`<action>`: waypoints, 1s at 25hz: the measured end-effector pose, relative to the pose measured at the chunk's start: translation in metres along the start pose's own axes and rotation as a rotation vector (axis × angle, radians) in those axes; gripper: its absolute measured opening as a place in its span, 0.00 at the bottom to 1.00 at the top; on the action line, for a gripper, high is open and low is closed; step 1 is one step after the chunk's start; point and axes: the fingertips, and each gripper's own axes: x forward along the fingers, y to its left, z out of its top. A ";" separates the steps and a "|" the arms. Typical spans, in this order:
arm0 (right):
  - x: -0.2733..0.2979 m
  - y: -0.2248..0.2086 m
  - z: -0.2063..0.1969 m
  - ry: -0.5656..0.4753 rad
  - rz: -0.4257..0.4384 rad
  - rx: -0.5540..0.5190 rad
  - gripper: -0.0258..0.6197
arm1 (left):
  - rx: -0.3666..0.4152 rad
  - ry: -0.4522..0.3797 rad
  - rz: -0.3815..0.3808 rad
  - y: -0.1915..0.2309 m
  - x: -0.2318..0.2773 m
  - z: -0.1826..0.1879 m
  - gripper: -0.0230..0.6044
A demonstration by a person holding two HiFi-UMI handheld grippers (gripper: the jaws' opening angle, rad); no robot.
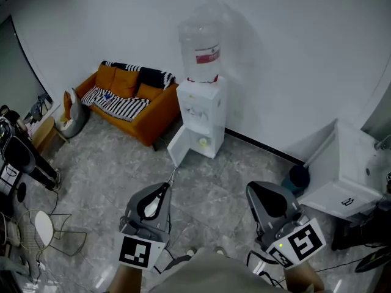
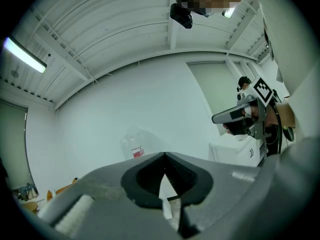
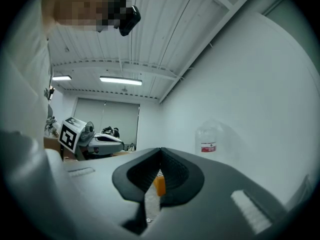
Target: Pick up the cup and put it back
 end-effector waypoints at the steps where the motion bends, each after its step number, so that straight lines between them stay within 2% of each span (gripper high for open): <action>1: -0.002 -0.003 0.000 -0.003 -0.002 0.006 0.04 | 0.000 0.000 0.003 -0.003 0.001 0.001 0.04; 2: -0.004 -0.005 -0.001 -0.005 -0.001 0.011 0.06 | -0.003 0.000 0.005 -0.005 0.001 0.002 0.04; 3: -0.006 -0.007 -0.002 -0.003 0.003 0.014 0.23 | -0.007 0.000 0.008 -0.008 0.001 0.003 0.04; 4: -0.007 -0.009 -0.003 -0.001 0.006 0.014 0.32 | -0.011 -0.001 0.011 -0.011 0.001 0.003 0.04; 5: -0.009 -0.011 -0.005 0.001 0.008 0.014 0.35 | -0.012 0.000 0.015 -0.014 0.001 0.004 0.04; 9: -0.016 -0.022 -0.012 0.004 0.019 0.015 0.38 | -0.015 0.004 0.032 -0.025 0.008 0.002 0.04; 14: -0.009 -0.025 -0.024 0.018 0.038 0.021 0.41 | -0.020 -0.030 0.027 -0.032 0.022 0.006 0.04; 25: 0.058 -0.048 -0.053 0.037 0.040 0.027 0.41 | -0.035 -0.006 0.049 0.015 0.063 -0.033 0.04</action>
